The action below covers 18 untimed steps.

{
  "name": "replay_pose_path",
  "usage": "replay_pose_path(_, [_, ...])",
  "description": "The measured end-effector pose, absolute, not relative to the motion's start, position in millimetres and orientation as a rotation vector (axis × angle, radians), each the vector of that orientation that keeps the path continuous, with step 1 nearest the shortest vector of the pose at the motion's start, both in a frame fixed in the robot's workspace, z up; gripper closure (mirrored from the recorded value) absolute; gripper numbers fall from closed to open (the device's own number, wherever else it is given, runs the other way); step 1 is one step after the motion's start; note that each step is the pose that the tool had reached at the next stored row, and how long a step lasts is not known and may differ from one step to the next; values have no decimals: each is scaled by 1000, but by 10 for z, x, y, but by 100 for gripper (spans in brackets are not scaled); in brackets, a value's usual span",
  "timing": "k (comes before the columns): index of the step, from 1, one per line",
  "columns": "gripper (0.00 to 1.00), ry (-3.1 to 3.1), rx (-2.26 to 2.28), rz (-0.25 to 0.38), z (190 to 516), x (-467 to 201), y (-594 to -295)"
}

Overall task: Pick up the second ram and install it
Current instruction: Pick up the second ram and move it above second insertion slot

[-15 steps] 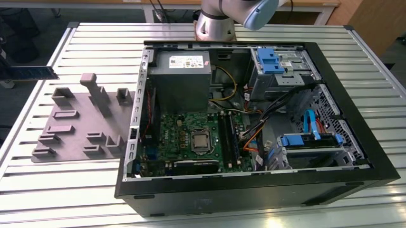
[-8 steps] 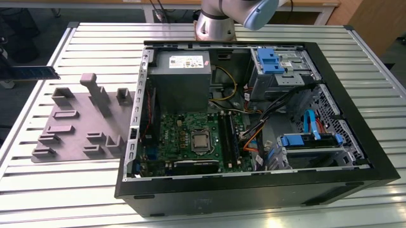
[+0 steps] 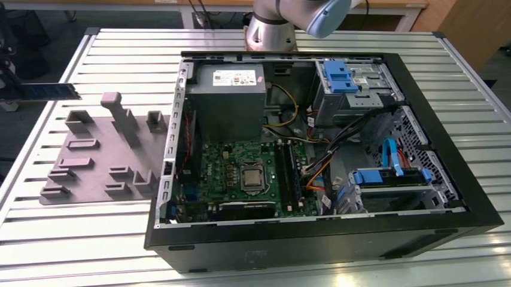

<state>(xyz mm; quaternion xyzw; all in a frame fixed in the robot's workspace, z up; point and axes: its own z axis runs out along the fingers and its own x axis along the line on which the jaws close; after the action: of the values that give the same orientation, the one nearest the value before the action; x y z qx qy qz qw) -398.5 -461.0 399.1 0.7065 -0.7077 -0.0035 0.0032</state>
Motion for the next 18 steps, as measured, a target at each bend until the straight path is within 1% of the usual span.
replay_pose_path(18, [86, -2219, 2215, -11, 3991, -3868, -4610])
